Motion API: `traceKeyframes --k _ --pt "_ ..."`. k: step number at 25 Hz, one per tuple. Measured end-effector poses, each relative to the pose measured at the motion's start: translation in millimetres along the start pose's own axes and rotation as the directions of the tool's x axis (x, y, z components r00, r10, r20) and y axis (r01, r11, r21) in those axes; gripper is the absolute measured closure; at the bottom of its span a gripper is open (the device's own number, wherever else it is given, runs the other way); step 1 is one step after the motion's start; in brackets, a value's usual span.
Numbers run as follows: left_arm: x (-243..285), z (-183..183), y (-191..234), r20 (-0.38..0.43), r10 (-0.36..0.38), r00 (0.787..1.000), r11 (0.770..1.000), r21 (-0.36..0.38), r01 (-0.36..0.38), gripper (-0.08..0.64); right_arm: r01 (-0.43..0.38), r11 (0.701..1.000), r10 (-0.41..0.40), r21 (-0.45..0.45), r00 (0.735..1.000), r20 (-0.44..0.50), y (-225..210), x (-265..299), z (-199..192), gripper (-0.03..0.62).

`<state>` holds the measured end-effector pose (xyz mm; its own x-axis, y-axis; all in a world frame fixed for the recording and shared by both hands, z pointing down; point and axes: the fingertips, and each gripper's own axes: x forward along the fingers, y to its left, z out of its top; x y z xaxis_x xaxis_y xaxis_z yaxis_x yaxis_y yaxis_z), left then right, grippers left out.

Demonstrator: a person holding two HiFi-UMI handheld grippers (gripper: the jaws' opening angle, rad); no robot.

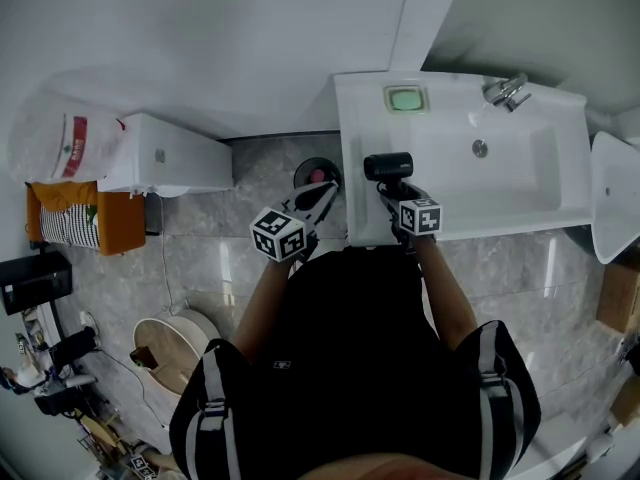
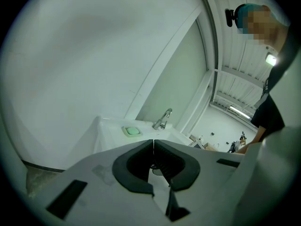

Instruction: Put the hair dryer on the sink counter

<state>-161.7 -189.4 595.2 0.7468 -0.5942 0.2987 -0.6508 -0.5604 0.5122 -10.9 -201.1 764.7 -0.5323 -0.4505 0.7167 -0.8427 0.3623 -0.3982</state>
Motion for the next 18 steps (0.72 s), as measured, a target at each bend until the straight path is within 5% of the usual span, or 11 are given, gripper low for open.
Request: traceKeyframes --k 18 --pt "1 0 5 0.000 0.018 1.000 1.000 -0.014 -0.018 0.543 0.171 0.985 -0.171 -0.018 0.976 -0.135 -22 15 -18 0.261"
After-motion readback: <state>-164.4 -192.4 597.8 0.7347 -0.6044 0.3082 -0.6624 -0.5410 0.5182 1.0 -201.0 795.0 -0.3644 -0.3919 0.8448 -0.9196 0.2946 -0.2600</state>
